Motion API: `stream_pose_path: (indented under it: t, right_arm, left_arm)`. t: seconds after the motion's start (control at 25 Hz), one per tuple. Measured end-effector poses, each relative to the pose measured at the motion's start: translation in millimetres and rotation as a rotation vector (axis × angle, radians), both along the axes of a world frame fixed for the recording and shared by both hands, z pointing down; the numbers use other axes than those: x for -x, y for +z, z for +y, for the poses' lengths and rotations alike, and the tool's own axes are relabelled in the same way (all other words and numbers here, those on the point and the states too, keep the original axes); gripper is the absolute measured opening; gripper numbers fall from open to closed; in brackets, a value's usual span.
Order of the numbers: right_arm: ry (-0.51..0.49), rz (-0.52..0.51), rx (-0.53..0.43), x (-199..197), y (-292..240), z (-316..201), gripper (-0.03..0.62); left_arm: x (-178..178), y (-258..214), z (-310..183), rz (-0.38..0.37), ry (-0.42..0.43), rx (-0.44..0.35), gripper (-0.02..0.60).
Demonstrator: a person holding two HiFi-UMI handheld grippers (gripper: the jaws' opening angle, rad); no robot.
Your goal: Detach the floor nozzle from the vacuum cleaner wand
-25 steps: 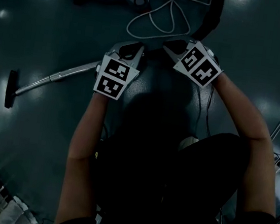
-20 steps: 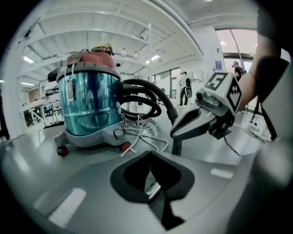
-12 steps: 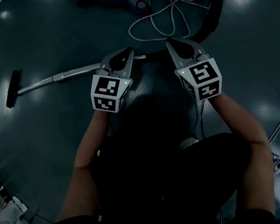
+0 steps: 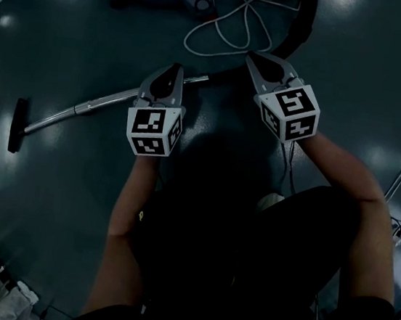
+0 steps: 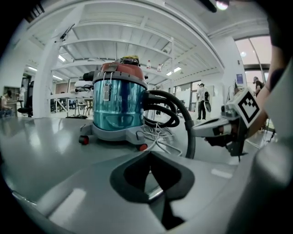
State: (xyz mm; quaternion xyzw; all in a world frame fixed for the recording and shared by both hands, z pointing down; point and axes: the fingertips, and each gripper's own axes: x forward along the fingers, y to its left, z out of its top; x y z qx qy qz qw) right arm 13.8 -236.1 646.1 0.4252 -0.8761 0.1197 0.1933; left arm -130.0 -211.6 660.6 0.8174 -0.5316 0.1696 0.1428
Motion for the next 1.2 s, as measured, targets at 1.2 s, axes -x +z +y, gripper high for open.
stream_pose_path:
  t: [1.2]
  right_arm:
    - [0.027,-0.035,0.017,-3.1,4.5,-5.5,-0.005]
  left_arm:
    - [-2.6,10.4,-2.5,0.038,-0.059,0.054,0.011]
